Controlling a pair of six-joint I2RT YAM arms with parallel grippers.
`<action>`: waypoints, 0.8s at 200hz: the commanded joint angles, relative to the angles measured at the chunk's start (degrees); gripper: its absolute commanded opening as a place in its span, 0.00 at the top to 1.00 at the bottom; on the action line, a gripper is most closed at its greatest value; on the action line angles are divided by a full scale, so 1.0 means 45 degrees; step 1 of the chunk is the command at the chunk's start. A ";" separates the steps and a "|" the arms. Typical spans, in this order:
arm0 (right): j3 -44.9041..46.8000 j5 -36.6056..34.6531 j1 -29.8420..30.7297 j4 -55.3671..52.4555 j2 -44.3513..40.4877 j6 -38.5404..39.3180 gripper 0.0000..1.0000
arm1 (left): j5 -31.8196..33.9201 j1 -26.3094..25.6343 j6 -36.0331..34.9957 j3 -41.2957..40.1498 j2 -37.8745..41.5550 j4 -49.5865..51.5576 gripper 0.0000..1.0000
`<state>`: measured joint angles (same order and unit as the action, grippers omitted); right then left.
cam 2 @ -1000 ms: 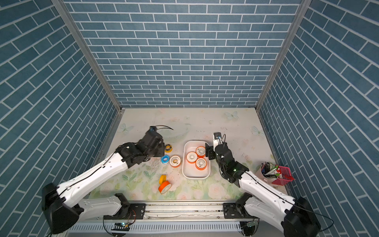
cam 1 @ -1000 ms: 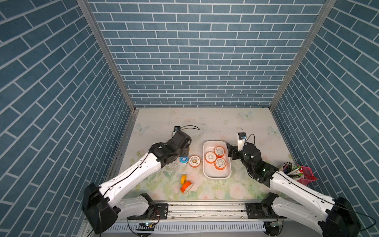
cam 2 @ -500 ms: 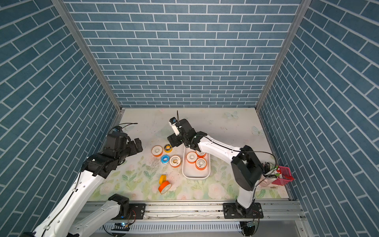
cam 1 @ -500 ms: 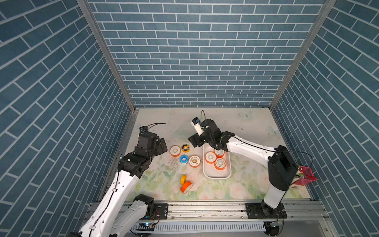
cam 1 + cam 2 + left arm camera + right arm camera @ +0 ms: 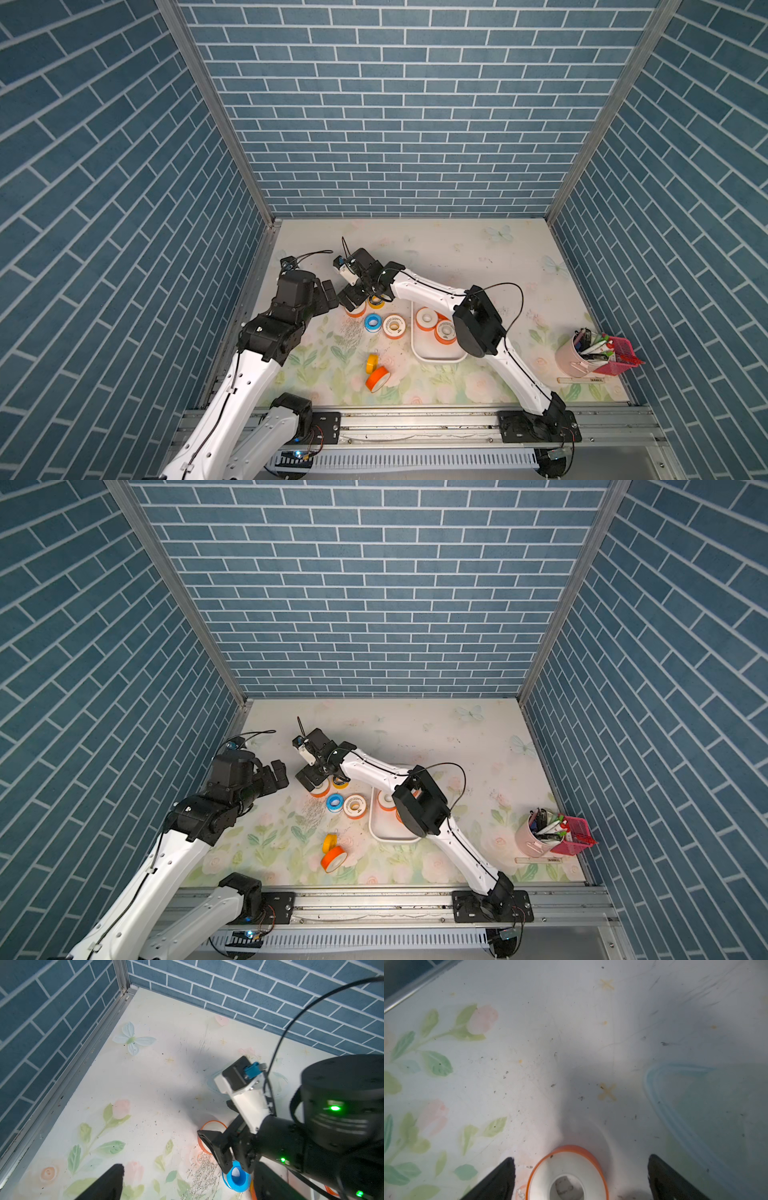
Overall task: Put the sealing tape into the storage box
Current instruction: Pick up the sealing tape at the center of the board.
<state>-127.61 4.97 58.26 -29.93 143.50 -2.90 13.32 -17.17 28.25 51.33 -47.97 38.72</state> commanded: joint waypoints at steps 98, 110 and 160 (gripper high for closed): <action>-0.0338 -0.0957 0.0508 -0.1922 0.0669 0.0643 0.10 | 0.0238 0.0087 0.0050 -0.0118 0.0045 0.0009 0.00; -0.0294 -0.1000 0.0528 -0.1937 0.0670 0.0631 0.13 | 0.0223 0.0085 0.0040 -0.0123 0.0046 0.0009 0.00; -0.0296 -0.0893 0.0510 -0.1982 0.0699 0.0532 0.26 | 0.0545 0.0085 0.0177 -0.0117 0.0186 0.0061 0.00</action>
<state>-129.05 1.26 60.38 -37.15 145.84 -1.02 14.33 -17.15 28.71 51.33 -47.68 38.74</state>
